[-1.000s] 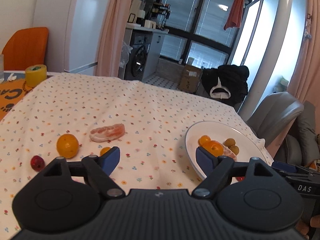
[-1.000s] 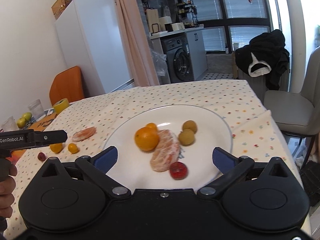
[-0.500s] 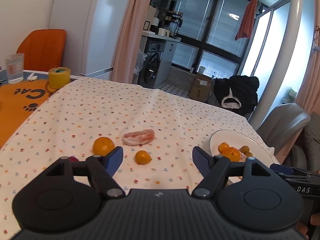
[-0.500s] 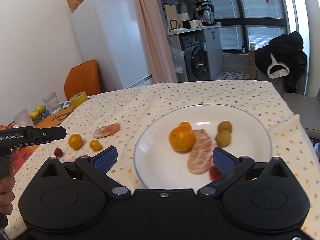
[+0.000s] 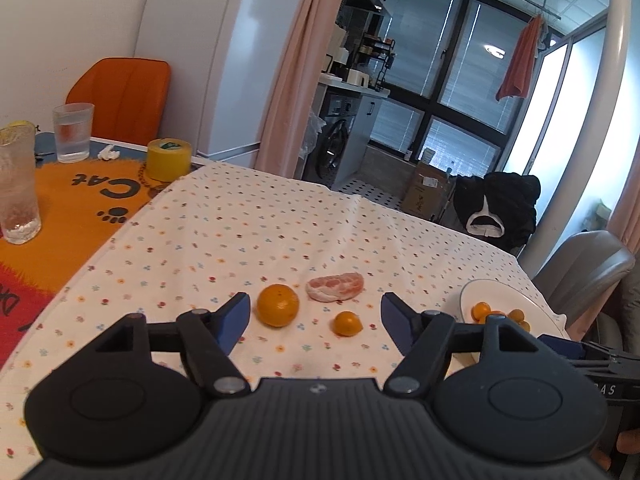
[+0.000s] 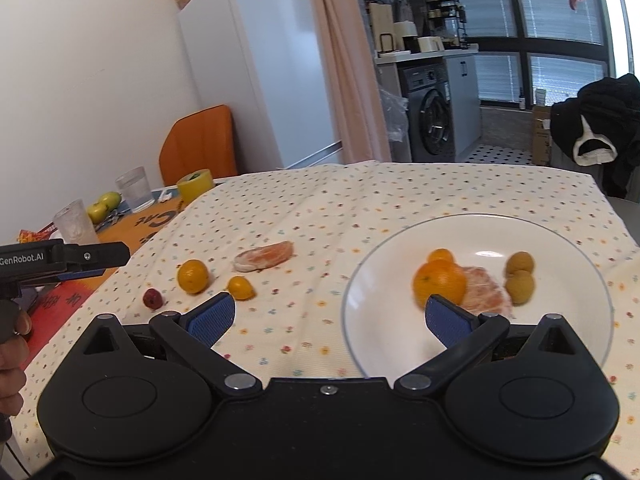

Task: Organize fruits
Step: 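Move both open tools back toward the remaining fruits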

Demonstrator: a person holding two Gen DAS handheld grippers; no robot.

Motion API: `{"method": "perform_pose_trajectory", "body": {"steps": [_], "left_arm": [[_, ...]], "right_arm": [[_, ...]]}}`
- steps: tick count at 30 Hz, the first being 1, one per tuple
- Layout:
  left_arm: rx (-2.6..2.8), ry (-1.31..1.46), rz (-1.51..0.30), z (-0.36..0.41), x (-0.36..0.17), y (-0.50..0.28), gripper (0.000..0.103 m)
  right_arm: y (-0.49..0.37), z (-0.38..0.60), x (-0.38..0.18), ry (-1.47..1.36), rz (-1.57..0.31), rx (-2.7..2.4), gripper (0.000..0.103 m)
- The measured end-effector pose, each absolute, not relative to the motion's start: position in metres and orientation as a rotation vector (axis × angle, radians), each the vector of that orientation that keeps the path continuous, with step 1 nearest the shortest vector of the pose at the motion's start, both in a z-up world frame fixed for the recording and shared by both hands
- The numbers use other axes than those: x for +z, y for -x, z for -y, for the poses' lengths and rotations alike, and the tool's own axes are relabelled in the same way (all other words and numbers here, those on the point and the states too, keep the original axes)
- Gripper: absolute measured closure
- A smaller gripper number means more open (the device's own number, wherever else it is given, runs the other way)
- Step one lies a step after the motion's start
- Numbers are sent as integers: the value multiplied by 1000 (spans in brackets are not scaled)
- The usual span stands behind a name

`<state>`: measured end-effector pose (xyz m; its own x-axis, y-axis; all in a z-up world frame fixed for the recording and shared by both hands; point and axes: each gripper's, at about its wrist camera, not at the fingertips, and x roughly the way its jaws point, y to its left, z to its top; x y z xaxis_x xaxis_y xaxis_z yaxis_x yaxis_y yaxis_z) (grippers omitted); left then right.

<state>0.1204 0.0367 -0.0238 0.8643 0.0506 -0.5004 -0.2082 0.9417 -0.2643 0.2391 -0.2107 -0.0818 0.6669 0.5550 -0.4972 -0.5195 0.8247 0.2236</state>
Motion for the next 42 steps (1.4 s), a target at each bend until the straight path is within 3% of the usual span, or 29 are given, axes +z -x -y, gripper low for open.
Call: {"method": "perform_pose_trajectory", "body": {"steps": [13, 26, 30, 34, 37, 42], "left_arm": [[198, 332, -516, -61, -28, -112, 6], [229, 376, -503, -88, -35, -107, 5], [245, 391, -512, -93, -39, -110, 8], [249, 388, -512, -94, -41, -113, 19], [246, 395, -522, -94, -44, -117, 33], [240, 401, -543, -92, -51, -126, 43]], "right_arm": [[-240, 184, -77, -54, -603, 668, 0], [-247, 153, -82, -30, -631, 722, 0], [-249, 145, -84, -18, -631, 735, 0], [-252, 139, -85, -14, -626, 742, 2], [-255, 135, -86, -12, -634, 748, 11], [-260, 129, -89, -11, -648, 754, 27]]}}
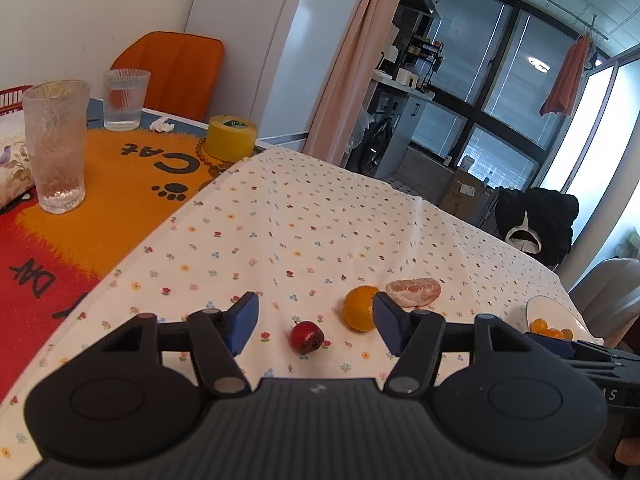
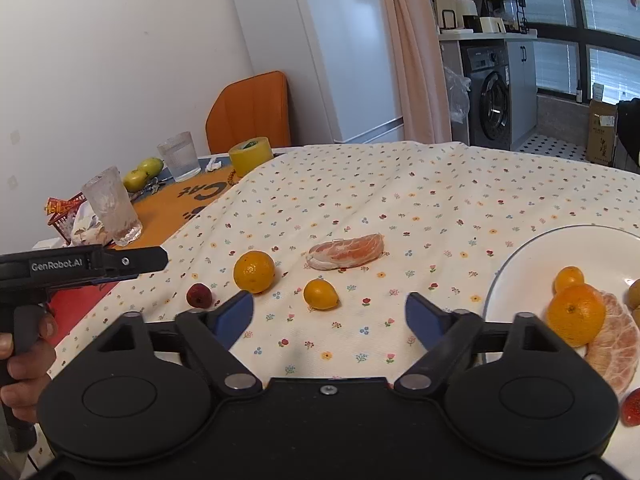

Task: Organize fruits
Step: 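Move both open tools back toward the remaining fruits, then grasp the red plum with the left tool while the right tool grasps a small orange kumquat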

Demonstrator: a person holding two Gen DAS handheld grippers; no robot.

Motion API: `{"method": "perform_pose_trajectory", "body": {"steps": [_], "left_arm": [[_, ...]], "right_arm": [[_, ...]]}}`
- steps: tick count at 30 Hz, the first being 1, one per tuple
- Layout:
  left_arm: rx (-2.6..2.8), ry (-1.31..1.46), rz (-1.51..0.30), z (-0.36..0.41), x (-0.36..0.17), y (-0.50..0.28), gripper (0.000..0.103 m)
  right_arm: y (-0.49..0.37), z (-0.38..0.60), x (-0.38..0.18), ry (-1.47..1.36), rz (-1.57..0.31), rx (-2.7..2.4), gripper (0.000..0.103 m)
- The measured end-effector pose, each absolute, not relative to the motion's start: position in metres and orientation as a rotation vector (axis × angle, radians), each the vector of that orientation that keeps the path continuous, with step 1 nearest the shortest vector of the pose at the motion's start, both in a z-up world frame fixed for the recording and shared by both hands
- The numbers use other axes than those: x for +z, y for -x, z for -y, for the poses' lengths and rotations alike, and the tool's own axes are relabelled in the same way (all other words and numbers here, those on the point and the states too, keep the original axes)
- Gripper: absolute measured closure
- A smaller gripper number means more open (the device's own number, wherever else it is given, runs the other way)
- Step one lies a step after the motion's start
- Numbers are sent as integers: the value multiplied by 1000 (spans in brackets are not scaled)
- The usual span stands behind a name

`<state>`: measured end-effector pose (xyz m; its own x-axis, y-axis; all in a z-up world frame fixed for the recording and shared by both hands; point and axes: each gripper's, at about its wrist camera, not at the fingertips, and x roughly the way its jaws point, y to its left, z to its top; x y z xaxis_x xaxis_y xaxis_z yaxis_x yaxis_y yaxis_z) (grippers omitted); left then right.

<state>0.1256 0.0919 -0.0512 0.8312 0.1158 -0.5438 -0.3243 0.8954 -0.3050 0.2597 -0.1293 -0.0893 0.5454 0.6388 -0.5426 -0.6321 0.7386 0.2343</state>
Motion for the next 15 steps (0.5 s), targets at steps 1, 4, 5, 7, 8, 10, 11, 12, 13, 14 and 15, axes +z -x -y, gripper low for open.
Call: {"method": "perform_pose_trajectory", "body": {"steps": [1, 4, 5, 7, 8, 10, 11, 12, 13, 14, 15], "left_arm": [[237, 404, -547, -91, -52, -128, 44], [231, 403, -558, -89, -57, -134, 49], [229, 404, -563, -89, -58, -136, 50], [226, 406, -572, -88, -61, -140, 54], [226, 406, -577, -87, -63, -141, 55], [227, 408, -588, -87, -67, -145, 56], [227, 409, -593, -87, -69, -147, 56], [228, 410, -599, -87, -71, -149, 56], [229, 410, -604, -87, -73, -151, 58], [230, 412, -610, -88, -75, -153, 59], [232, 413, -616, -88, -77, -154, 60]], "right_arm": [[-261, 128, -90, -13, -652, 755, 28], [-264, 125, -93, -13, -662, 757, 37], [-266, 124, -94, -12, -666, 757, 41], [-269, 122, -97, -11, -676, 759, 44], [-271, 121, -98, -10, -681, 760, 45], [-274, 119, -100, -10, -690, 763, 45], [-275, 118, -102, -10, -695, 763, 45], [-276, 117, -103, -8, -697, 764, 45], [-278, 116, -104, -7, -701, 765, 45], [-279, 115, -105, -7, -704, 767, 45], [-280, 114, -106, -6, -707, 769, 45]]}}
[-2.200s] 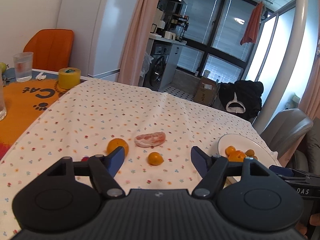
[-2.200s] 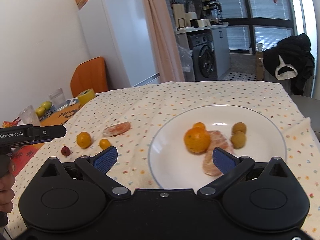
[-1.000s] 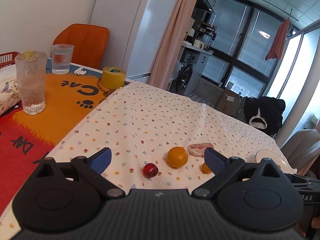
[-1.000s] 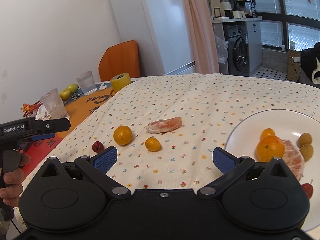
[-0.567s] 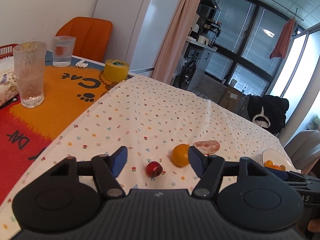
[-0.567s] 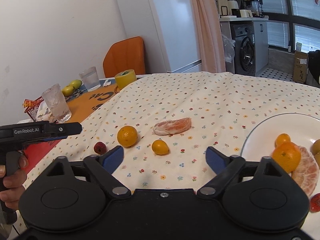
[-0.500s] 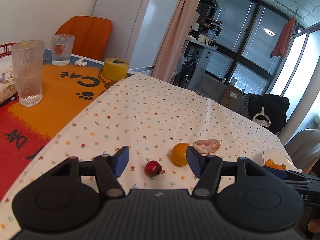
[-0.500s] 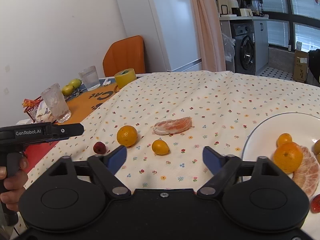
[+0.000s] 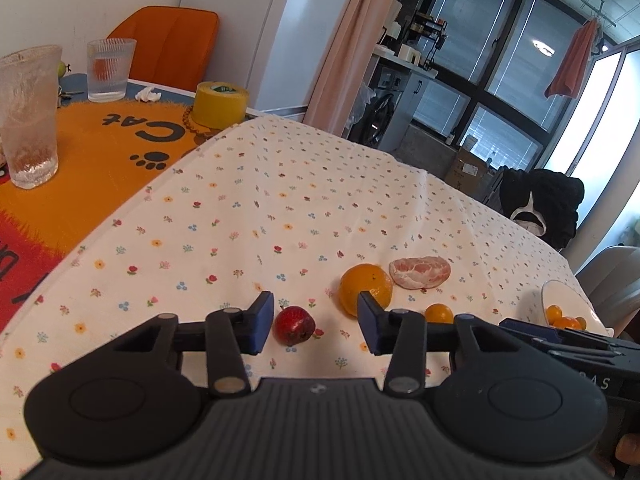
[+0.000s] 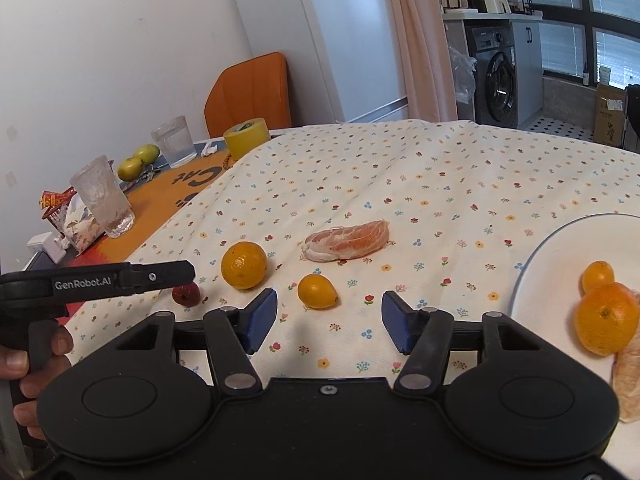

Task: Organize fruits
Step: 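Grasp the red plum with the left tool while the right tool grasps a small orange kumquat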

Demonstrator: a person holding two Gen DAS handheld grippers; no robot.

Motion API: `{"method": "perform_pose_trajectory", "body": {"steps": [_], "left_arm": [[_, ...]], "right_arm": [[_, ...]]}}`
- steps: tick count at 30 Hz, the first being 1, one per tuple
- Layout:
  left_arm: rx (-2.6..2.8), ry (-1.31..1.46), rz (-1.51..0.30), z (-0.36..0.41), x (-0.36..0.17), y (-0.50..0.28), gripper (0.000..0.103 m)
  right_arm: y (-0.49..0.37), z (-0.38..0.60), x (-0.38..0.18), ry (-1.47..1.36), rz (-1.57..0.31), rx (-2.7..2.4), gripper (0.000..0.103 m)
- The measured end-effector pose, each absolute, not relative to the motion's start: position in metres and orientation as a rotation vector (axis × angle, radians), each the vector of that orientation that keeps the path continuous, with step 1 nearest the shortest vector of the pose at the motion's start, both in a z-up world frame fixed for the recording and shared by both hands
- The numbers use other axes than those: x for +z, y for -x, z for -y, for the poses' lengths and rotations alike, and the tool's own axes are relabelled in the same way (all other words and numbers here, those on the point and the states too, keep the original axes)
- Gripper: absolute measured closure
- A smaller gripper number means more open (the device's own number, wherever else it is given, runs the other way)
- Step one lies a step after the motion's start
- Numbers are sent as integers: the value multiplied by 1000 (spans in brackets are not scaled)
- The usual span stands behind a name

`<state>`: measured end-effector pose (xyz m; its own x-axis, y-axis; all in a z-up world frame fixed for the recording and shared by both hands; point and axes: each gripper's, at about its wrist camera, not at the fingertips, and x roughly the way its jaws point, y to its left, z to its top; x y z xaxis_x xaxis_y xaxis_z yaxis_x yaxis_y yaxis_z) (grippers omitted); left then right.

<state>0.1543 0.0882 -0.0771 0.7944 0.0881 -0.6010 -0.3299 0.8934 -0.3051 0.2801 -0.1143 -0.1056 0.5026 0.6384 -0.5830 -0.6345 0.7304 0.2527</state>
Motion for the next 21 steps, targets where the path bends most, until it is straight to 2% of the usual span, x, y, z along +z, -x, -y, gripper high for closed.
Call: {"method": "perform_pose_trajectory", "body": {"steps": [12, 15, 21], "left_arm": [[244, 417, -651, -90, -94, -166, 70], [256, 408, -652, -90, -95, -167, 81], [248, 420, -650, -93, -93, -165, 81]], "right_arm": [[-290, 103, -115, -8, -740, 785, 46], [-291, 99, -117, -2, -742, 786, 48], [-295, 92, -119, 6, -750, 788, 50]]}}
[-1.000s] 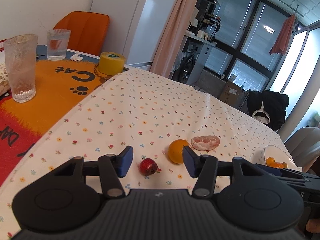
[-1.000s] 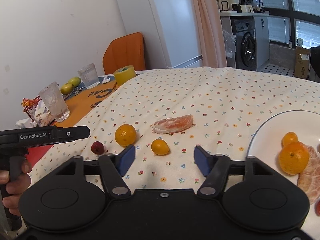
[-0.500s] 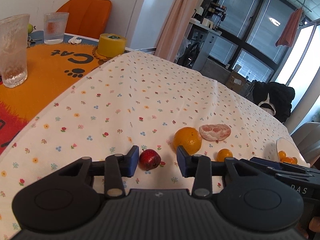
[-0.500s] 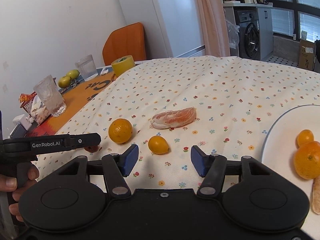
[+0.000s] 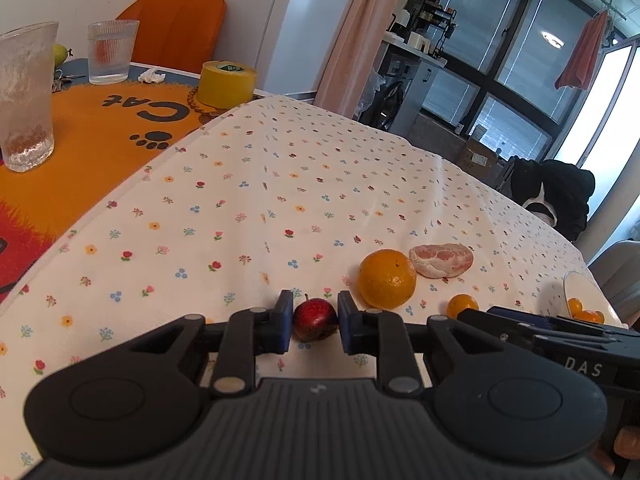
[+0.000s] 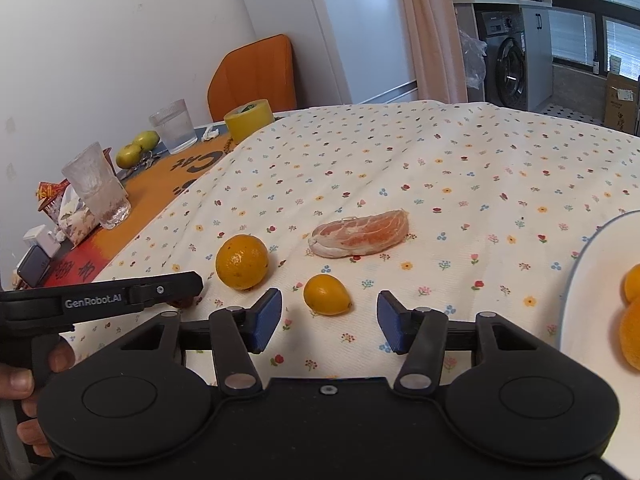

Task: Organize fruits
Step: 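Grasp the red plum with the left tool while the right tool grasps a small orange kumquat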

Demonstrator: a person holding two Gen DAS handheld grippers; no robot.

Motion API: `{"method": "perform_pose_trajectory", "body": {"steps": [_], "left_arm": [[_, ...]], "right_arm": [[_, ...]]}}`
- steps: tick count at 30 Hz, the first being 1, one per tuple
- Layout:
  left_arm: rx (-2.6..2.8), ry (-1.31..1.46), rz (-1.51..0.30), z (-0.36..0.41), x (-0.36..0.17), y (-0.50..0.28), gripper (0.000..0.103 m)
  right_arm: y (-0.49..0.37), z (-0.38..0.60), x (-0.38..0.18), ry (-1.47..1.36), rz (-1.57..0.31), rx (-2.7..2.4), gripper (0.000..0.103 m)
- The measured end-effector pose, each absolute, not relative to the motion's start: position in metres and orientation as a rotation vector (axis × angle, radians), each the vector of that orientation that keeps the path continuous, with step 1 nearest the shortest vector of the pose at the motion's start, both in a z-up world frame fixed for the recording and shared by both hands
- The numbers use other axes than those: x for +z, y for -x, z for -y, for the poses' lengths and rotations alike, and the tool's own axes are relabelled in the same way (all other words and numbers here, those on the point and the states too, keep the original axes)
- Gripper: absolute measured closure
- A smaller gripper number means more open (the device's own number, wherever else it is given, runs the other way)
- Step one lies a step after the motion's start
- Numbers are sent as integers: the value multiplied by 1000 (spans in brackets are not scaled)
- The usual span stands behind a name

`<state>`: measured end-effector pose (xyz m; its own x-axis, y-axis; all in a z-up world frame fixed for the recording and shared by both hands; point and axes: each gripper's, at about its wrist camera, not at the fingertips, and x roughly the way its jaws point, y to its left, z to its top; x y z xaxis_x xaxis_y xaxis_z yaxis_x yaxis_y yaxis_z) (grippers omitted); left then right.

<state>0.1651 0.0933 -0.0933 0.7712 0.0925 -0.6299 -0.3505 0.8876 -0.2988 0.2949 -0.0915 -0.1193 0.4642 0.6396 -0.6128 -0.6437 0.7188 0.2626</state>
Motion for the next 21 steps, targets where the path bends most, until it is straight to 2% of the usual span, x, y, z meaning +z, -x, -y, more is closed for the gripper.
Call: {"method": "perform_pose_trajectory", "body": {"steps": [4, 7, 8, 21], "left_arm": [[248, 431, -640, -96, -91, -162, 81], [247, 437, -634, -97, -89, -160, 81], [246, 439, -632, -98, -88, -159, 81], [224, 420, -570, -82, -63, -142, 81]], "right_arm": [[-298, 87, -120, 10, -750, 788, 53], [-298, 82, -122, 24, -748, 793, 66], [-298, 81, -122, 29, -752, 795, 78], [-279, 109, -101, -4, -700, 770, 79]]}}
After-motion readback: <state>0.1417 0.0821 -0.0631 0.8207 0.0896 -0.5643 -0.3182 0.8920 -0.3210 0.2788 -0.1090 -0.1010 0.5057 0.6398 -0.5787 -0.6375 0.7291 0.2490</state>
